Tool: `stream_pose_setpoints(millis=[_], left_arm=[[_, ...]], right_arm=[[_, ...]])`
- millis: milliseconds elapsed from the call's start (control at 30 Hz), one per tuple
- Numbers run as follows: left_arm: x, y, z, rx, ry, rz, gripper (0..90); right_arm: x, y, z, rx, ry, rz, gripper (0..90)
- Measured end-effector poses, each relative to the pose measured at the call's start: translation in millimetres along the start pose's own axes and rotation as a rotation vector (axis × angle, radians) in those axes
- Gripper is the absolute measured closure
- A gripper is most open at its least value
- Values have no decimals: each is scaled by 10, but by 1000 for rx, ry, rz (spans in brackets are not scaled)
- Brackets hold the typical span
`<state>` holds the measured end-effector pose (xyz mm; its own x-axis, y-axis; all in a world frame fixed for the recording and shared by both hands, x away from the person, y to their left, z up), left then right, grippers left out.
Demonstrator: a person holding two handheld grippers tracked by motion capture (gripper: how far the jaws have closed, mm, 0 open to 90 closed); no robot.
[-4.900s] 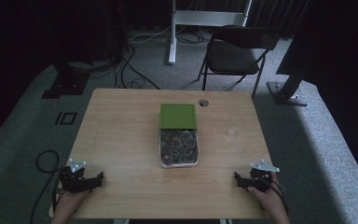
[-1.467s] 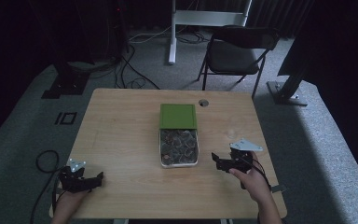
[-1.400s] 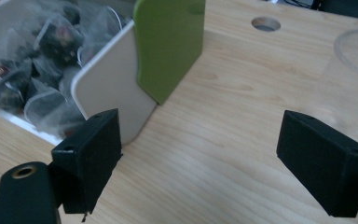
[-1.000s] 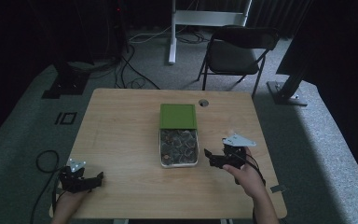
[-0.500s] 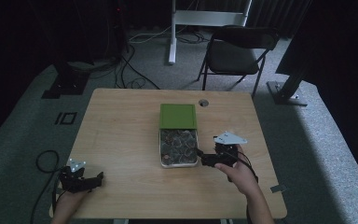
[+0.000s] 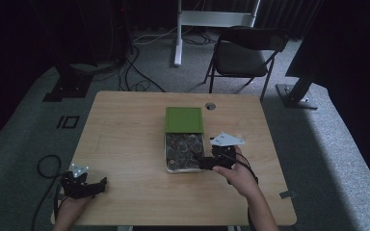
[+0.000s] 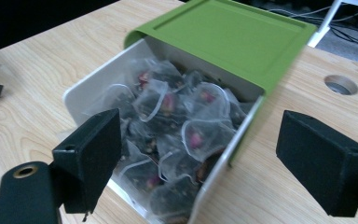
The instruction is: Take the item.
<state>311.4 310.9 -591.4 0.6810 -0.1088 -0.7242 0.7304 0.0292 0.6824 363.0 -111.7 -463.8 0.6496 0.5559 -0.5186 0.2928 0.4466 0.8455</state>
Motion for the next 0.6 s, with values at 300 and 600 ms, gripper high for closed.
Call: stream_pose_setpoints(millis=[300,600], left_arm=[[0,0,0,0,0,0,2],[0,0,-1,1,0,0,2]], right_arm=[[110,73,-117,1,28,4,144],[218,123,-234,-11,54,7,150]])
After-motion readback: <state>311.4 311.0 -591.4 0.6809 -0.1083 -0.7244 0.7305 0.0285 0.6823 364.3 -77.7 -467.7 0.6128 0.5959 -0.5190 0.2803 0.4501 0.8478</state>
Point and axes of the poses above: each handheld gripper's, and its own axes: x roughly forward along the jaws, y roughly out of its top, z roughly to its right, the point moved 6 cm from there along x, roughly forward along the jaws, and after that the axes turned 9 degrees about -x, right-handed, at the moved point
